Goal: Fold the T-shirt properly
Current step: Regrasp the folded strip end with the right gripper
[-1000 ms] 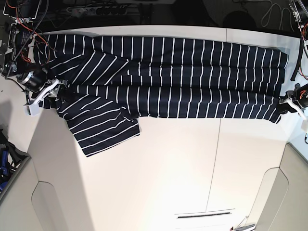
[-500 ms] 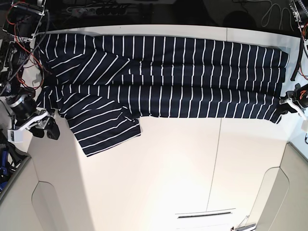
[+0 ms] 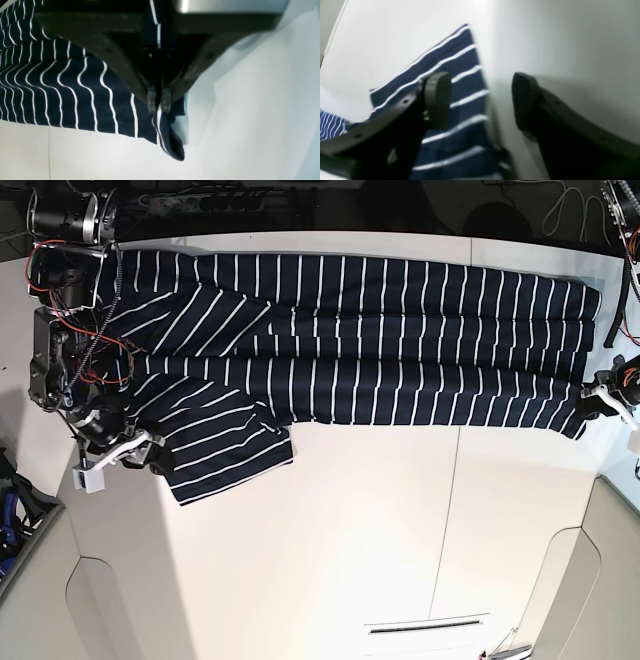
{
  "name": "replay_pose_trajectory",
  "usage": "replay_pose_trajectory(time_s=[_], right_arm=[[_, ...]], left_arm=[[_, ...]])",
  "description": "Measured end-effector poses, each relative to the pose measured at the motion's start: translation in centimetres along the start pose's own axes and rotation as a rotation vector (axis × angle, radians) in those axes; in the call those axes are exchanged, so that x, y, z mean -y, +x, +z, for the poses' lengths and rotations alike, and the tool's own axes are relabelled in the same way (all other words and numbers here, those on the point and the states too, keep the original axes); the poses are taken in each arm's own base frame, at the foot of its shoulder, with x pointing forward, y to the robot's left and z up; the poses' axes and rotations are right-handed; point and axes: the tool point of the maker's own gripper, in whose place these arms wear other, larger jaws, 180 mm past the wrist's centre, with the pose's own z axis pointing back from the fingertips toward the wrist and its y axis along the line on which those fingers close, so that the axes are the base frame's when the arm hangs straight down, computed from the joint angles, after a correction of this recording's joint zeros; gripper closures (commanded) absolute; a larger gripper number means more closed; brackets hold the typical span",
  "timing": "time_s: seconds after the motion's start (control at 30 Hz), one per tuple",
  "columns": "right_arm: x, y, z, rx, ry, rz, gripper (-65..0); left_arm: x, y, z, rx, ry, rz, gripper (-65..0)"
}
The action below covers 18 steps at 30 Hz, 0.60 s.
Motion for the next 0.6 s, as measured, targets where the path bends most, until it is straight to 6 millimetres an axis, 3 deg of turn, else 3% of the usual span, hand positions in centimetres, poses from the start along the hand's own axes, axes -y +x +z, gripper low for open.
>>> replay_pose_trajectory(time_s=[0.2,0.23,0.4,0.6], right_arm=[[-3.9,-1.2,-1.9,-0.001,0.078,-0.027,-37.6],[-4.1,-1.3,-2.1,0.0,0.084,-0.031,-34.6],[-4.1,-1.9,-2.1,-0.031,0.077,-0.027,0.0],[-5.2,-1.3,-1.5,-0.077,0.095,0.021,0.0]], left_arm=[[0.0,0.0,0.0,0.001,0.0,0.0,0.0],[0.0,0.0,0.0,0.001,0.0,0.0,0.0],[0.0,0.0,0.0,0.001,0.0,0.0,0.0],[0.0,0.0,0.0,0.001,0.0,0.001,0.0]])
